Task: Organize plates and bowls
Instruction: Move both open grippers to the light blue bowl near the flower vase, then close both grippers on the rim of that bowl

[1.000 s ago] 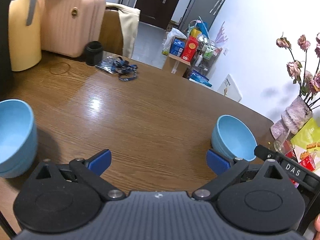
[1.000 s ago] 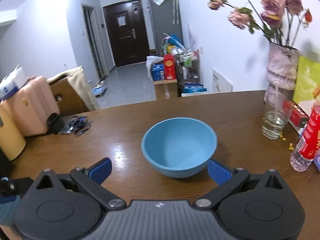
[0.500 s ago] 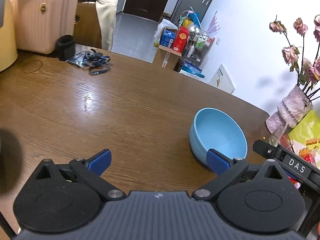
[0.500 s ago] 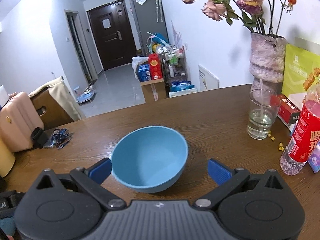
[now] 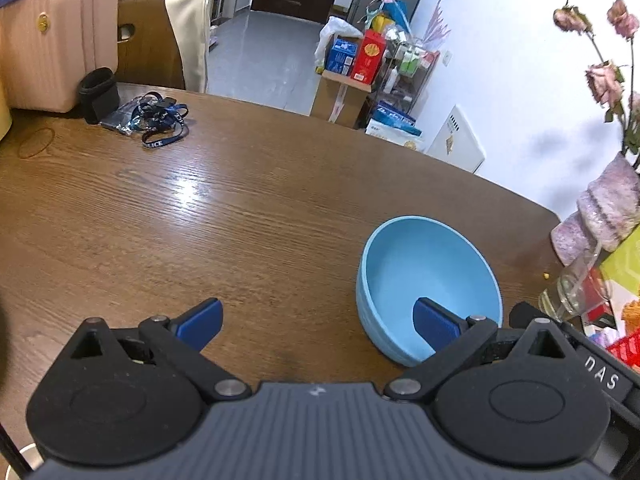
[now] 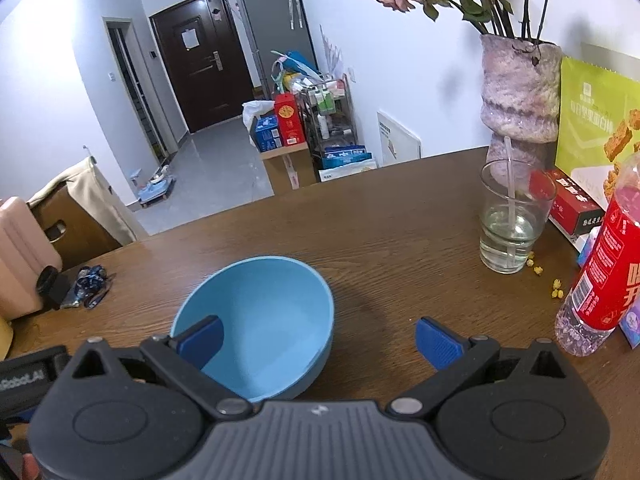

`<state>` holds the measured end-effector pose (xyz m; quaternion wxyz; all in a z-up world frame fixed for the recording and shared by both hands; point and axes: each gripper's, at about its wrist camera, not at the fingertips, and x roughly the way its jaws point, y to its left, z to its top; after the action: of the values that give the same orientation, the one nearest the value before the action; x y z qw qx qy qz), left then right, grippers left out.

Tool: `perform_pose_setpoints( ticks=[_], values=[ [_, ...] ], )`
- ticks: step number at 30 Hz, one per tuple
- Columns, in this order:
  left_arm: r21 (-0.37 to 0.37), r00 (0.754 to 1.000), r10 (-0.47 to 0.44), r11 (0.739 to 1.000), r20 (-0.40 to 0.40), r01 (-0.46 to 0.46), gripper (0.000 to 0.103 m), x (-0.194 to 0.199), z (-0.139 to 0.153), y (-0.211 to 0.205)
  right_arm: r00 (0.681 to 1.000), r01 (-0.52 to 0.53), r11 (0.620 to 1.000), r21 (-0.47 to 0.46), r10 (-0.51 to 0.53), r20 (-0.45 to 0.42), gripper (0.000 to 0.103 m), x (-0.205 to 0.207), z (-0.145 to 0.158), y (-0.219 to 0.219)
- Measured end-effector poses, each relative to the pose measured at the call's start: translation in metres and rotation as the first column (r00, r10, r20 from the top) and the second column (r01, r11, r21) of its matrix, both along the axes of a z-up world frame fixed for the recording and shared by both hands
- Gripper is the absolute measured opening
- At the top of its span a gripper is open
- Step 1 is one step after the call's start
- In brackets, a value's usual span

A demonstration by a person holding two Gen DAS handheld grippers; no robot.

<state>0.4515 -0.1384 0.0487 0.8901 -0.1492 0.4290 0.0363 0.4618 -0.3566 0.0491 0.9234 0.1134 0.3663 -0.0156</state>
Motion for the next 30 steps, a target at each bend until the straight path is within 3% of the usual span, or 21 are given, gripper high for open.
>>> perform_pose_setpoints(
  ticks=[12,24,30],
  values=[
    [0.05,0.999,0.001,0.999,-0.035,0.001,0.103,0.035,-0.023,-0.021,0.994,0.004,1.0,0.017,-0.002,-0.108,0.102,0.038,-0.033,-0.008],
    [0.089,0.999,0.025,0.996,-0.047,-0.021,0.103,0.057,-0.042,-0.033,0.988,0.012,1.0,-0.011,-0.013,-0.153,0.096,0.059,-0.053,-0.009],
    [0.099,0.998,0.022,0.995,-0.063,-0.016,0.091,0.064,-0.049,-0.036,0.986,-0.004,1.0,-0.024,0.0,-0.169,0.085,0.067,-0.061,-0.005]
  ],
)
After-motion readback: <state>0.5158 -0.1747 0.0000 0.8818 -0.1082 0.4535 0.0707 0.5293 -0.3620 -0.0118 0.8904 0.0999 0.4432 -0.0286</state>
